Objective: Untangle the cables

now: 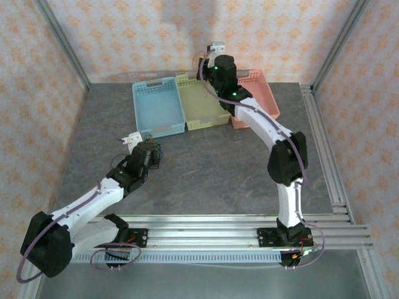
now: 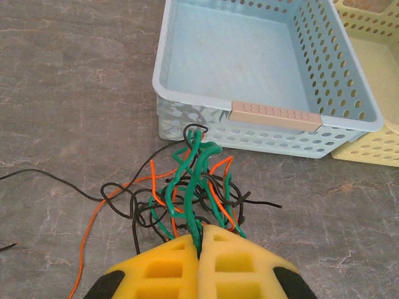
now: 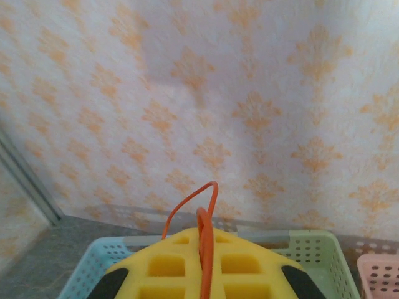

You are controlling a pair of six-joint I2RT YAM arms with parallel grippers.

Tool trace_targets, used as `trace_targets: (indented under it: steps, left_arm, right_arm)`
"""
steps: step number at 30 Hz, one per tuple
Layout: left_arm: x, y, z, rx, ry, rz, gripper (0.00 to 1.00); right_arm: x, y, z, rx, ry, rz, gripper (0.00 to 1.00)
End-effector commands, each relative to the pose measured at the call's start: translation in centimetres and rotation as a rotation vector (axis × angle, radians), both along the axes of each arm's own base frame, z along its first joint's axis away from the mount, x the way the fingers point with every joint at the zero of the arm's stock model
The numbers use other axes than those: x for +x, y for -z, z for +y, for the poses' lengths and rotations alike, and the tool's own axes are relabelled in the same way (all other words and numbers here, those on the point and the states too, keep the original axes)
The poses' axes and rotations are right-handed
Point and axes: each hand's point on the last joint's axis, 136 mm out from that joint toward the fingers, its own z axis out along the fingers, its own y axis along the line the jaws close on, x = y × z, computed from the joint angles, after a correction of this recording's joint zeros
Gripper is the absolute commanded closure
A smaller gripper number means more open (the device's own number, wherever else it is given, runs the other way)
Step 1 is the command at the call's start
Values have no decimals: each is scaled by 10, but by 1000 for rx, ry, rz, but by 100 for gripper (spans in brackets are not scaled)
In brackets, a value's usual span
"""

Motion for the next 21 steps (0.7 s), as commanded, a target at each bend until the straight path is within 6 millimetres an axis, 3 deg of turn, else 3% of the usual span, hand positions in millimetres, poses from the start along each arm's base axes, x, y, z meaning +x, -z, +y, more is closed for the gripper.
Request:
trace_targets:
  steps: [1,6,8,10,12,16,21]
  left_arm:
    - [4,-14,7,-9,-46,-51,100]
    - [4,-12,7,-5,-46,-44,100]
    - [4,-13,7,-5,-46,-47,100]
    - [4,-13,7,-8,-45,-49,100]
    - [5,-13,7,-6,-42,-48,100]
    - [5,-13,7,-8,-42,-49,100]
    - [5,-14,1,-22,-12,-61,100]
  right_arm:
    - [28,37,2,43,24,85,100]
    - [56,95,10,3,62,166,97]
    - [61,112,12,1,68,191,85]
    - [62,123,16,5,53,214,66]
    - [59,126,17,5,40,229,59]
    - [40,108,13,7,3,202,54]
    - [-16,94,-2,-9,-58,143,50]
